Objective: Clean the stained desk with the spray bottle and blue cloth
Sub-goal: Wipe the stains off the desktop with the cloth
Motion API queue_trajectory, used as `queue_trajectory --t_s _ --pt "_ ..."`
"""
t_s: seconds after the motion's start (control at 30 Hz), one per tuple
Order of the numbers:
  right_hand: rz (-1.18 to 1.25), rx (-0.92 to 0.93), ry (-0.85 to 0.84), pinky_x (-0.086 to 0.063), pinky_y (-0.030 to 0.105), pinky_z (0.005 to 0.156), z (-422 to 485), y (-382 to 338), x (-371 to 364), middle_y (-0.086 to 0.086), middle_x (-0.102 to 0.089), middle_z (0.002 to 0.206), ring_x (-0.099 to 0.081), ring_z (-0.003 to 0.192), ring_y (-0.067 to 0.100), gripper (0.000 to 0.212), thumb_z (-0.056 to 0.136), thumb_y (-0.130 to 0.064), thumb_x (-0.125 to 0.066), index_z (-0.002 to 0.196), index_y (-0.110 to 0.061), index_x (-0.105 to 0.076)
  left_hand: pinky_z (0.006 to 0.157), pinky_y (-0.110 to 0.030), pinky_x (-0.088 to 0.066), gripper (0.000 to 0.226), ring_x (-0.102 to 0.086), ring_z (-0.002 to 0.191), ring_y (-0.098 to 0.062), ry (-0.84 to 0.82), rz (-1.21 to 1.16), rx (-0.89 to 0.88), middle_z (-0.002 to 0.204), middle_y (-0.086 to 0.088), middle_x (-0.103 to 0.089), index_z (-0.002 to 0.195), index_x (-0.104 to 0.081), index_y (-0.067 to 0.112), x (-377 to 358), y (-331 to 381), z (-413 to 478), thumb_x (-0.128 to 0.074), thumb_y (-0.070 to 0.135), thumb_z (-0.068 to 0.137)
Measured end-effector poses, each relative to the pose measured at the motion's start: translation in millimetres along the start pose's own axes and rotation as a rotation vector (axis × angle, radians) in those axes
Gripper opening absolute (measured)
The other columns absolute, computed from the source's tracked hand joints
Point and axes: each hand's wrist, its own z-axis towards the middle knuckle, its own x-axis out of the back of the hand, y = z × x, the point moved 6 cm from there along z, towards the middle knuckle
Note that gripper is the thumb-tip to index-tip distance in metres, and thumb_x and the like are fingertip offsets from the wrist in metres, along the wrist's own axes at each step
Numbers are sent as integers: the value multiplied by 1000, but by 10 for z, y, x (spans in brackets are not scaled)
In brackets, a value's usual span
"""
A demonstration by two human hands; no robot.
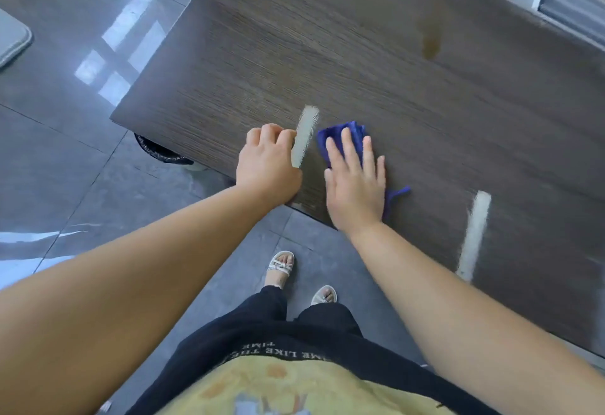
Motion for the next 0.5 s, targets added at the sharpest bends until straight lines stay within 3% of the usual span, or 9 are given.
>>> queue_trajectory --t_s 0.1,0.17,0.27,0.37,0.4,0.43,0.5 --pt "-18 517 -123 -21 50 111 -476 38 -62 -1 -36 150 -28 139 32 45 95 -31 -34 138 -27 -44 103 -36 -30 52 -26 130 -28 -17 23 -5 141 -5 -34 135 -41 19 -9 15 43 -52 18 85" --pt "3 580 -176 -15 47 113 -605 469 39 -5 -32 150 -23 140 26 43 96 -32 -34 139 -32 -39 103 -36 -29 50 -26 130 -29 -35 59 -4 141 -5 -34 134 -42 19 -16 11 60 -51 17 85" --pt "-7 205 -119 -26 59 108 -397 1109 224 -1 -31 152 -24 140 32 46 95 -33 -30 141 -29 -37 102 -38 -29 50 -27 128 -30 -44 103 -4 140 -4 -33 133 -43 20 -24 85 99 -50 17 84" --pt "25 -381 -37 -14 54 114 -158 1127 232 -2 -15 158 -10 145 30 49 99 -30 -30 148 -28 -26 102 -39 -27 49 -27 128 -30 -40 119 -36 140 -4 -32 132 -42 20 -33 265 165 -49 18 84" --pt "13 -479 -27 -11 52 115 -126 983 202 -3 -11 159 -6 145 29 50 100 -30 -32 149 -29 -22 103 -39 -26 48 -26 128 -30 -34 127 -61 141 -4 -32 131 -43 20 -31 337 196 -49 17 84" --pt "5 -471 -14 -12 53 114 -104 795 169 -3 -12 159 -8 145 30 51 100 -31 -33 149 -28 -22 103 -39 -26 47 -26 129 -30 -31 132 -83 141 -5 -32 131 -44 19 -29 406 223 -49 17 84" --pt "-17 -173 -71 -22 56 111 -128 466 90 1 -23 156 -20 142 35 51 97 -36 -31 147 -25 -30 104 -39 -27 43 -26 129 -31 -39 142 -130 142 -6 -32 128 -46 18 -34 550 297 -48 18 85"
